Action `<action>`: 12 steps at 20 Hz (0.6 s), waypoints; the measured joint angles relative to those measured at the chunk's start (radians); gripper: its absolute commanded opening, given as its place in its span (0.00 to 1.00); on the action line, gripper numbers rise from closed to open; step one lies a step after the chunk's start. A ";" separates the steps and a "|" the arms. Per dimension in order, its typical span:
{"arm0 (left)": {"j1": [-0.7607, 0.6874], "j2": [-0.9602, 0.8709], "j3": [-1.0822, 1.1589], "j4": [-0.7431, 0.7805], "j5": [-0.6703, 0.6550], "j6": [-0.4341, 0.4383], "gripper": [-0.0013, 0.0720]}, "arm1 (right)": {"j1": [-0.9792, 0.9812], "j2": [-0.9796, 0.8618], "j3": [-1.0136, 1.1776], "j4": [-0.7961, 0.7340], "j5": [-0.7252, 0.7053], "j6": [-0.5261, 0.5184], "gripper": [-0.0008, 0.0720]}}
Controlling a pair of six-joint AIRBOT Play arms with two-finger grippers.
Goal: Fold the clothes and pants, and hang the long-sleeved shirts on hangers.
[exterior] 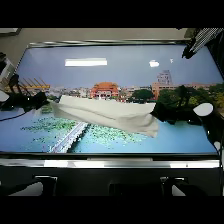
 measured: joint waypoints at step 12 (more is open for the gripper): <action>-0.084 -0.446 0.367 0.003 -0.047 0.010 0.54 | 0.000 -0.310 0.180 -0.003 -0.131 0.008 0.37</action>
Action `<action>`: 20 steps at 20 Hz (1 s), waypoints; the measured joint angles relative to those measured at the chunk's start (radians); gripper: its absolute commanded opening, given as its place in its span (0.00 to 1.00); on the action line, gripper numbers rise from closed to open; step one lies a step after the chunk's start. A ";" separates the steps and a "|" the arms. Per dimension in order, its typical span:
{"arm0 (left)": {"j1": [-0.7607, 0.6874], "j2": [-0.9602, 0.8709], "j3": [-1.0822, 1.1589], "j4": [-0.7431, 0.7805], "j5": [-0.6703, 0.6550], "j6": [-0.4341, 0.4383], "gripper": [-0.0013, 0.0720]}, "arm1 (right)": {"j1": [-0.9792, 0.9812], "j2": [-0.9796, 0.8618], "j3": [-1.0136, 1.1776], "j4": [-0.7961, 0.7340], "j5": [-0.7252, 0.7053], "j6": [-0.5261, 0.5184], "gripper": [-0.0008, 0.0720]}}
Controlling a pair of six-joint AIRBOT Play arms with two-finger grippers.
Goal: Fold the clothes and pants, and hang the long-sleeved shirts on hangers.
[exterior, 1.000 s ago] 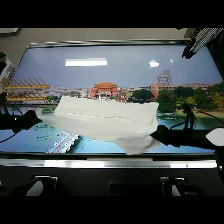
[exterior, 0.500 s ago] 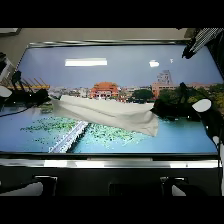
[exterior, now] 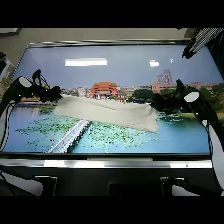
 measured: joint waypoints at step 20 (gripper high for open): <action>-0.007 0.230 0.240 0.262 -0.393 -0.080 0.94 | -0.283 -0.145 0.057 0.106 0.408 -0.369 0.94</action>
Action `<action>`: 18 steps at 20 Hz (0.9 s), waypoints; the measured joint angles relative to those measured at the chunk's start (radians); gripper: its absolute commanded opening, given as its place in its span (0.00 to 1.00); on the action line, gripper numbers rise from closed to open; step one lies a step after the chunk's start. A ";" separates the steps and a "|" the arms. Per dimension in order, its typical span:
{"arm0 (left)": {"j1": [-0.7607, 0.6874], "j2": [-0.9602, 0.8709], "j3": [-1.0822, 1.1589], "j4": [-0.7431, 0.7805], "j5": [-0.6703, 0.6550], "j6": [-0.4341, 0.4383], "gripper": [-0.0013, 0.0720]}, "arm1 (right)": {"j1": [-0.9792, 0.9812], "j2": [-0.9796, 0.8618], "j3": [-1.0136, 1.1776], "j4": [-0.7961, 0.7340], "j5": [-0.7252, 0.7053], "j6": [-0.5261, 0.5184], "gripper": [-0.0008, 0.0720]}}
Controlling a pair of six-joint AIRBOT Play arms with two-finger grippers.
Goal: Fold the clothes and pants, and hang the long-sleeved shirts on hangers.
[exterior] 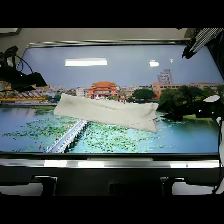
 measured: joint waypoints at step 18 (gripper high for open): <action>-0.002 0.005 0.001 0.017 0.002 -0.019 0.93 | 0.126 -0.027 -0.145 0.077 -0.232 -0.063 0.12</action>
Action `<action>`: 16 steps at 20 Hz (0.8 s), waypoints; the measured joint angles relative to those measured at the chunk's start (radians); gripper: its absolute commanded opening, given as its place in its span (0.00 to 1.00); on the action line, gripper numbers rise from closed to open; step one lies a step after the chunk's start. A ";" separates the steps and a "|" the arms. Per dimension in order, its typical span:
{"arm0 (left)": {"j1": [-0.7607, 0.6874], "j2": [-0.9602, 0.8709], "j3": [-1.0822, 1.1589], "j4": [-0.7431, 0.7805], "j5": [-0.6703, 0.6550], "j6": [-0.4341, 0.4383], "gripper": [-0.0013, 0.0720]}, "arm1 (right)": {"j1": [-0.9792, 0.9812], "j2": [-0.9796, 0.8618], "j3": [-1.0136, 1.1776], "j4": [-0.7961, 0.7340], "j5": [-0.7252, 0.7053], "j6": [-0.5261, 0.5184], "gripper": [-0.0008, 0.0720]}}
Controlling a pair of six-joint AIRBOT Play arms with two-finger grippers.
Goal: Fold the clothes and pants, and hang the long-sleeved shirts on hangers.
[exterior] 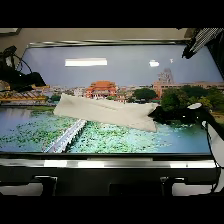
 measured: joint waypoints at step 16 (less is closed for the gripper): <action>-0.249 -0.179 -0.164 -0.393 0.228 0.003 0.04 | 0.050 0.068 0.502 -0.250 0.319 0.377 0.05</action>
